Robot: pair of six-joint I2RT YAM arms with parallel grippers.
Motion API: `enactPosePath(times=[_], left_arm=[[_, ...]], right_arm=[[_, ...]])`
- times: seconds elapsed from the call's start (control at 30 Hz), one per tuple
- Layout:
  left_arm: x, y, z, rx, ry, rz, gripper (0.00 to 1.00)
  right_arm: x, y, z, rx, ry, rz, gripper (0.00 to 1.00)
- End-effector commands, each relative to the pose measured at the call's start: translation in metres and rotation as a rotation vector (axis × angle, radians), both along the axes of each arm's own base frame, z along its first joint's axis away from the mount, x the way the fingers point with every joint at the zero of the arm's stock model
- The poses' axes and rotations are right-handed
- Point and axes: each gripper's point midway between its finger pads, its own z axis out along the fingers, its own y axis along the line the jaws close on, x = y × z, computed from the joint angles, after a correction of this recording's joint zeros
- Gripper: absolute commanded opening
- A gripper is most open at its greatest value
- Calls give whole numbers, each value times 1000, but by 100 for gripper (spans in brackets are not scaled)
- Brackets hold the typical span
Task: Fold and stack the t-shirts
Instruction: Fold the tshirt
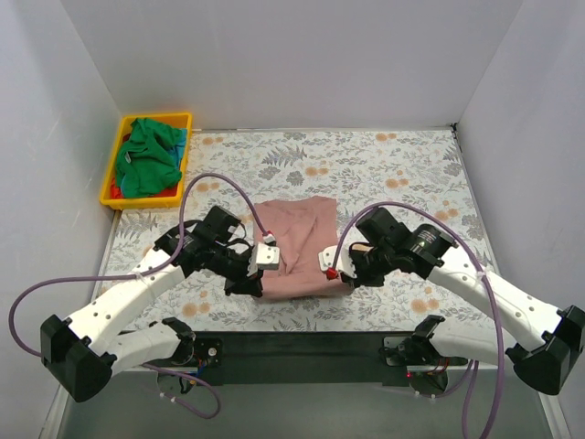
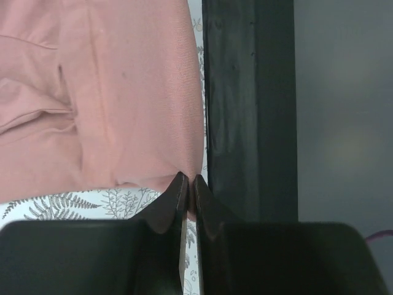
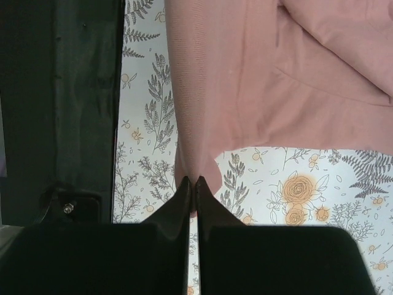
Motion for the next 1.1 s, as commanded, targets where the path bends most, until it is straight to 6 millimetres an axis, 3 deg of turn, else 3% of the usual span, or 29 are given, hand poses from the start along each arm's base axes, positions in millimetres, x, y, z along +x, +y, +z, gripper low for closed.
enactPosePath(times=[0.0,0.1,0.17,0.23,0.27,0.33,0.37,0.4,0.43,0.47,0.53,0.57,0.7,0.8,0.87,0.93,0.97,1.07], left_arm=[[-13,5,10,14,77,11,0],[26,0,9,-14,29,69,0],[70,9,20,-69,-8,145,0],[111,17,10,-62,35,217,0],[135,16,17,-83,-12,231,0],[169,18,1,-58,3,295,0],[183,17,-1,-64,-10,311,0],[200,14,1,-79,-46,316,0],[212,14,-18,-51,-11,335,0],[221,15,-25,-46,-6,351,0],[238,21,-48,-8,-1,386,0],[248,20,-63,0,0,400,0],[251,23,-94,25,35,454,0],[236,24,-109,55,74,459,0],[210,24,-122,89,109,430,0],[187,19,-120,98,103,387,0],[165,21,-128,114,141,371,0],[129,15,-119,96,165,315,0]], right_arm=[[7,-6,4,-59,14,-35,1],[40,4,5,-46,-2,-47,1],[73,11,11,-35,-20,-66,1],[100,11,14,-23,-30,-95,1],[116,16,9,-32,-30,-83,1],[142,17,3,-30,-39,-104,1],[153,19,-16,-59,-8,-102,1],[167,23,-17,-57,-25,-106,1],[184,24,-22,-53,-44,-126,1],[194,25,-44,-82,-4,-134,1],[219,31,-51,-76,-18,-159,1],[225,33,-71,-98,17,-167,1],[238,40,-101,-110,64,-207,1],[225,38,-115,-121,124,-228,1],[200,30,-121,-134,173,-229,1],[178,26,-123,-146,190,-209,1],[160,19,-123,-153,211,-209,1],[134,14,-112,-128,233,-213,1]])
